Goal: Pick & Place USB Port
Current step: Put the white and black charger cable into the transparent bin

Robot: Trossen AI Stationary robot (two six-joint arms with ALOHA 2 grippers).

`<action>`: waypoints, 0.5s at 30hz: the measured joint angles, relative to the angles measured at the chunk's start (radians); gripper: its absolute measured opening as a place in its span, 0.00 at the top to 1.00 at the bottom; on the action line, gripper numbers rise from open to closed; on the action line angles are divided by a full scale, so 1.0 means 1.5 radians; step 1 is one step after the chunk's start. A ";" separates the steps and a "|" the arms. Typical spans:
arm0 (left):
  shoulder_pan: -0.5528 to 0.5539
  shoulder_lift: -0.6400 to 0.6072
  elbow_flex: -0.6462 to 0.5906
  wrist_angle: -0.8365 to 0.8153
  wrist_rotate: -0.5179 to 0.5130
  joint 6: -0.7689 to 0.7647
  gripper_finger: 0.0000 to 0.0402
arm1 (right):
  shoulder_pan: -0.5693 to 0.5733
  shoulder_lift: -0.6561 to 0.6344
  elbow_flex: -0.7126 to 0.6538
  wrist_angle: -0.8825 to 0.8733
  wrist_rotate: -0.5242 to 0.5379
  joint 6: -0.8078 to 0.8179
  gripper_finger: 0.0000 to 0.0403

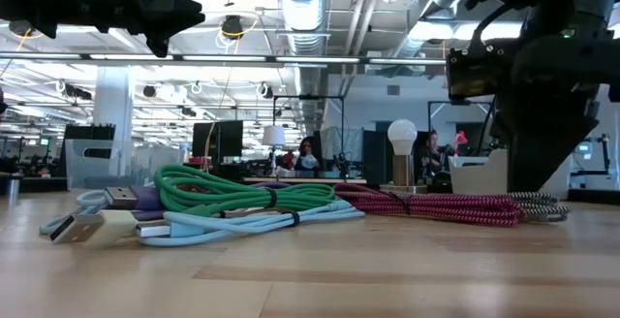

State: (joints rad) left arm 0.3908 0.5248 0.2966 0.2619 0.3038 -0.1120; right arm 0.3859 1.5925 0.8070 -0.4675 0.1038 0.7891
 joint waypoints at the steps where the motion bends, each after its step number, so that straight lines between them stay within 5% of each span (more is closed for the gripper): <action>1: 0.000 0.000 0.000 0.000 0.000 0.000 0.76 | 0.000 0.000 0.000 0.000 0.001 -0.003 0.89; 5: 0.000 0.000 0.000 0.000 0.000 0.000 0.76 | 0.000 0.000 0.000 -0.003 0.007 -0.021 0.98; 15: 0.000 0.000 0.000 0.000 0.000 0.000 0.76 | -0.011 -0.026 0.000 -0.022 0.035 -0.060 1.00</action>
State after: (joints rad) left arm 0.3908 0.5248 0.2963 0.2616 0.3038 -0.1123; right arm 0.3698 1.5529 0.8066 -0.5006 0.1558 0.6987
